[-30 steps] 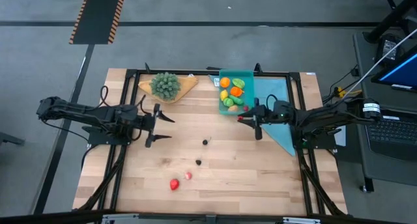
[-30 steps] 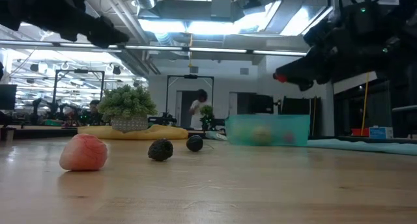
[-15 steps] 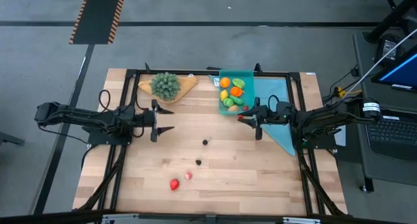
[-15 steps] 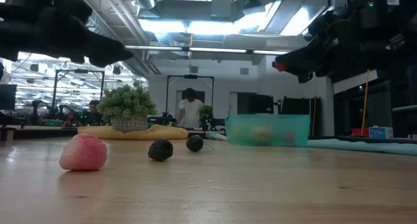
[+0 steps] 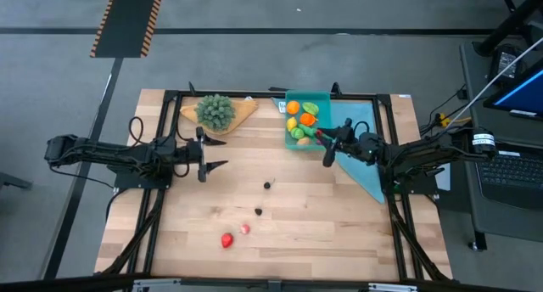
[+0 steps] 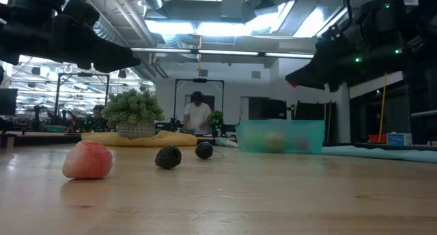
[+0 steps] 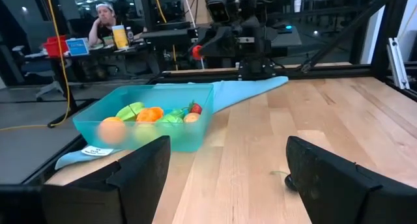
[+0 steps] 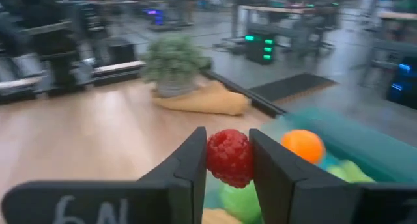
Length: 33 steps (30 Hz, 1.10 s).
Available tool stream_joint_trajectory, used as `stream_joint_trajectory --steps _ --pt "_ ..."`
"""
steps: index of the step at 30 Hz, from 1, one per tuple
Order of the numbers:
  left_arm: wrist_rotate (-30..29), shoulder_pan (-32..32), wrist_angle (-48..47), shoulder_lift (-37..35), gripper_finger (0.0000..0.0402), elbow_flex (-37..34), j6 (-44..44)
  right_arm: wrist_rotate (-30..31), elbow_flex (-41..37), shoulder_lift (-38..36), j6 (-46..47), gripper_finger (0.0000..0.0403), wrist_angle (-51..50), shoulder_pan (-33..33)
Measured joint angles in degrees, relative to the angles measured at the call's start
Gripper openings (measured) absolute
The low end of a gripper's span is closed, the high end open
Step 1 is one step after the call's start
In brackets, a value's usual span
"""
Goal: Pick and placing Produce into tupperware
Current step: Put the red raspberry into the blue bin
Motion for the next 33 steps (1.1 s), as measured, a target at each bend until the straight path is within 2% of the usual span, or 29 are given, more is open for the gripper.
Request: stream_joint_trajectory --steps 6,14,17,22,25,30,33 --pt "0.00 0.00 -0.49 0.00 0.0298 0.00 -0.02 9.01 0.00 0.00 -0.21 0.0099 -0.29 -0.08" --pt "0.00 0.00 -0.85 0.00 0.0298 -0.02 0.02 9.89 0.60 0.02 0.02 0.0099 -1.33 -1.37" --pt "0.02 0.00 -0.85 0.00 0.0298 -0.02 0.06 10.06 3.47 0.02 -0.02 0.0099 -5.40 -3.05" --pt "0.01 0.00 -0.87 0.00 0.0298 -0.02 0.09 10.36 9.60 0.02 -0.04 0.0099 -18.64 -9.34" --pt "0.01 0.00 -1.06 0.00 0.0298 -0.02 0.10 9.08 11.75 0.07 0.00 0.0099 -22.67 -12.92" --pt "0.00 0.00 -1.33 -0.01 0.0298 -0.02 0.11 1.96 13.19 0.04 -0.77 0.0099 -23.27 -16.62" --pt "0.00 0.00 -2.39 0.00 0.0298 -0.02 0.13 -2.42 14.50 0.04 -2.96 0.0099 -27.91 -17.88"
